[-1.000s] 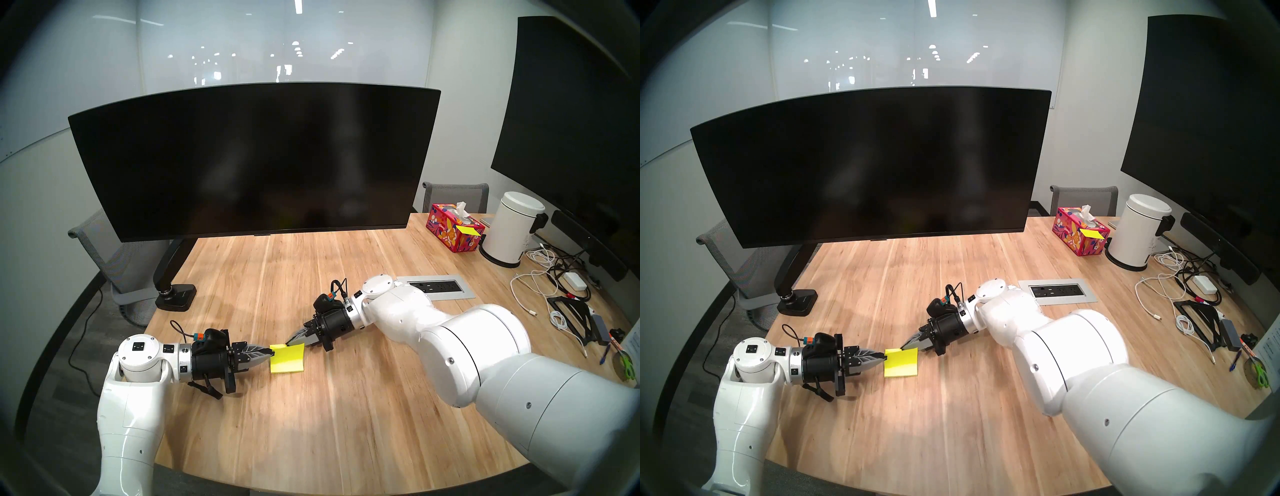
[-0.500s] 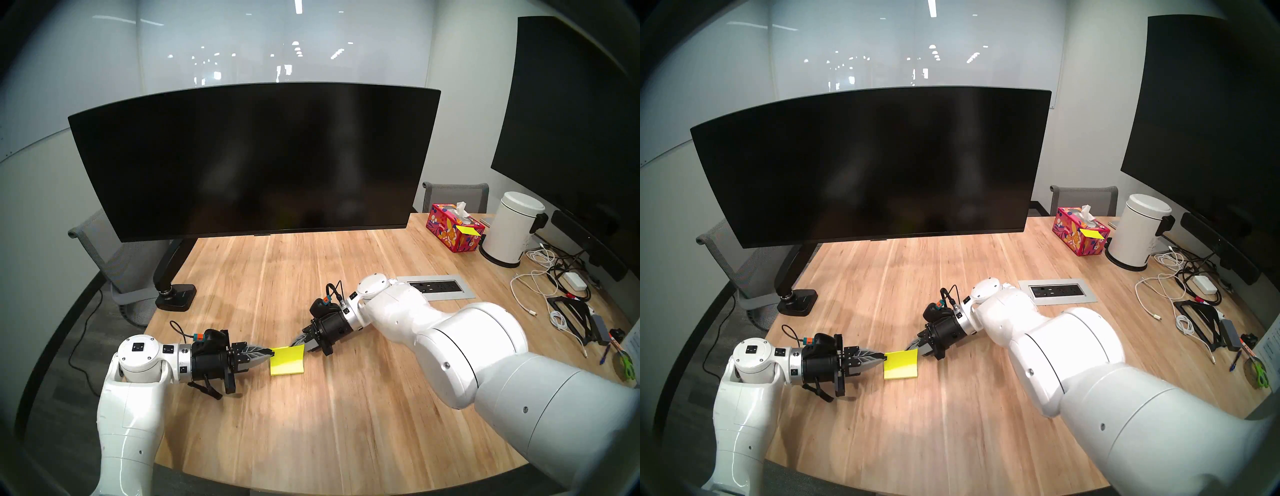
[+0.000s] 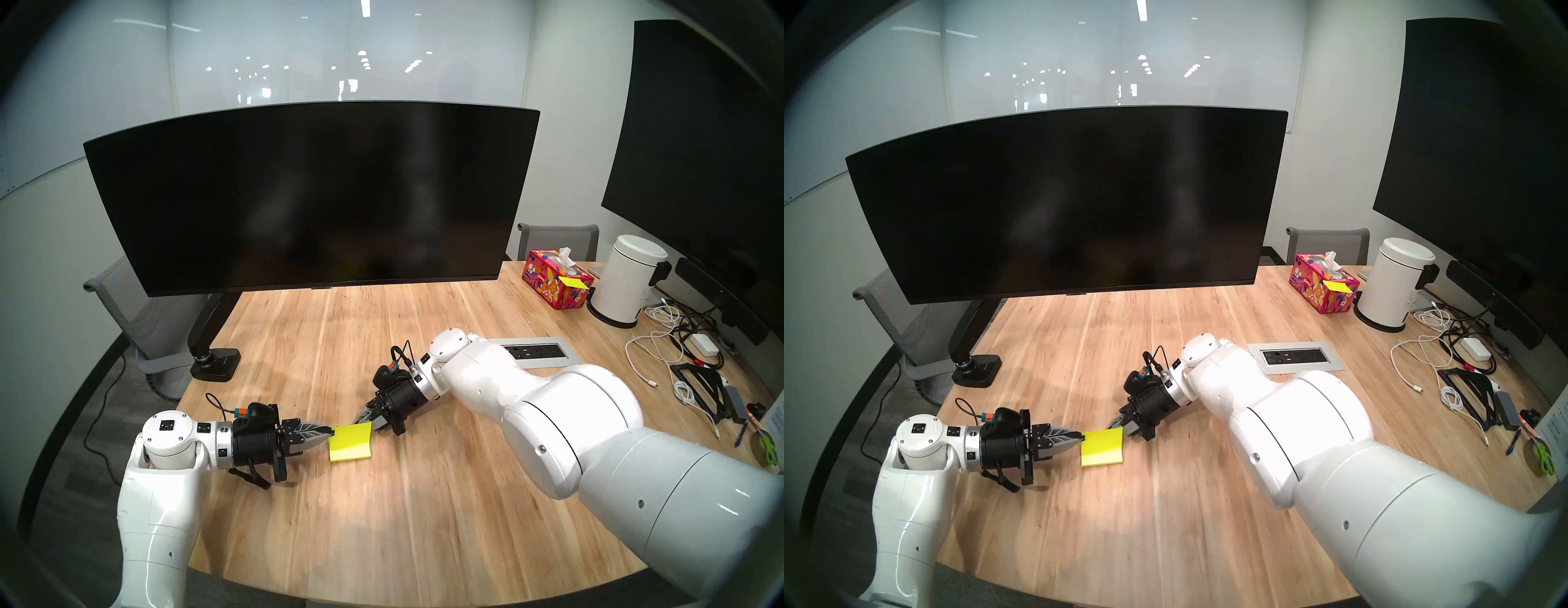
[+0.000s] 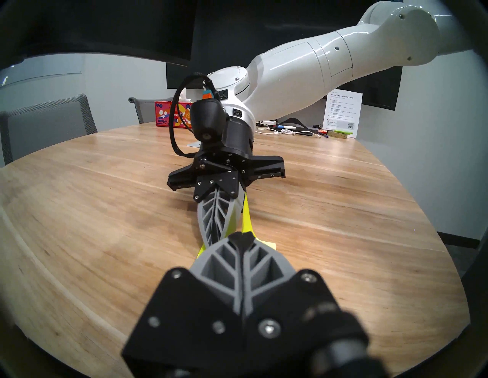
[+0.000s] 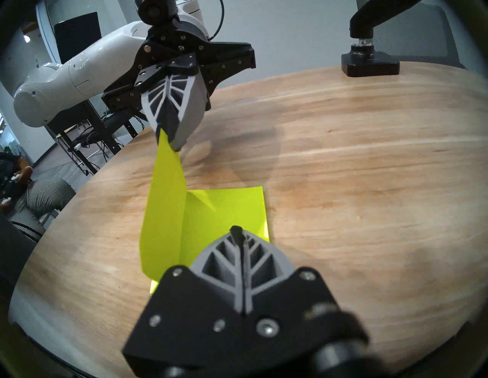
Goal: Peel one sticky note off the pad and stick it onto the monitor, then press it flat
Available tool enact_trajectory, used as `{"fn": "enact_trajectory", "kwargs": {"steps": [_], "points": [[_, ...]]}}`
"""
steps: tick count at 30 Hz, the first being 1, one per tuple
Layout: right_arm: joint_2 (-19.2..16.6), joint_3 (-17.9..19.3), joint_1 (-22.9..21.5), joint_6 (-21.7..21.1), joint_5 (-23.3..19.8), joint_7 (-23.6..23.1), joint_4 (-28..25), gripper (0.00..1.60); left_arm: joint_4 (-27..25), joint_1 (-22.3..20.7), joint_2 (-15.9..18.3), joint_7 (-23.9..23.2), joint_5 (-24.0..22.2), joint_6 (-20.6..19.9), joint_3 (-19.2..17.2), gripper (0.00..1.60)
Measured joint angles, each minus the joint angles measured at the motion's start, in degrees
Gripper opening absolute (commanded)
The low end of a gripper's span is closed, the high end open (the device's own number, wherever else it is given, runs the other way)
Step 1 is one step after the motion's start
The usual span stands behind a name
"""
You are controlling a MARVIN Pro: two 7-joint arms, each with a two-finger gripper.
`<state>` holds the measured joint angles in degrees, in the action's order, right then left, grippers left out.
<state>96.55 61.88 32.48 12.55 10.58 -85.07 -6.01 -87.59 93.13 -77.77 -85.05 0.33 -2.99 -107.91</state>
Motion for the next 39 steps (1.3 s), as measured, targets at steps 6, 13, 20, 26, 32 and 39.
{"fn": "enact_trajectory", "kwargs": {"steps": [6,13,20,26,32,39], "points": [[0.0,-0.2,0.2,0.2,-0.7,0.0,0.0,0.0,-1.8,0.1,-0.4,0.0,-1.7,-1.4,-1.0,0.0],[0.0,-0.6,0.5,0.4,-1.5,0.0,0.0,0.0,-3.9,0.0,-0.9,0.0,-3.6,-3.5,-2.0,0.0],[-0.2,-1.2,0.6,0.6,-2.5,0.0,0.0,0.0,-4.8,-0.1,-1.0,0.0,-4.6,-4.8,-2.5,0.0],[-0.7,-1.7,0.6,0.9,-3.9,0.0,0.1,0.0,-4.8,-0.2,-1.0,0.0,-4.6,-5.5,-2.6,0.0],[-1.3,-1.9,0.5,1.0,-4.9,0.0,0.3,0.0,-4.4,-0.2,-1.0,0.0,-4.5,-5.7,-2.9,0.0],[-2.1,-1.2,0.2,1.0,-6.2,0.0,0.5,0.0,-3.5,-0.5,-1.0,0.5,-4.3,-6.3,-3.8,0.0]]}}
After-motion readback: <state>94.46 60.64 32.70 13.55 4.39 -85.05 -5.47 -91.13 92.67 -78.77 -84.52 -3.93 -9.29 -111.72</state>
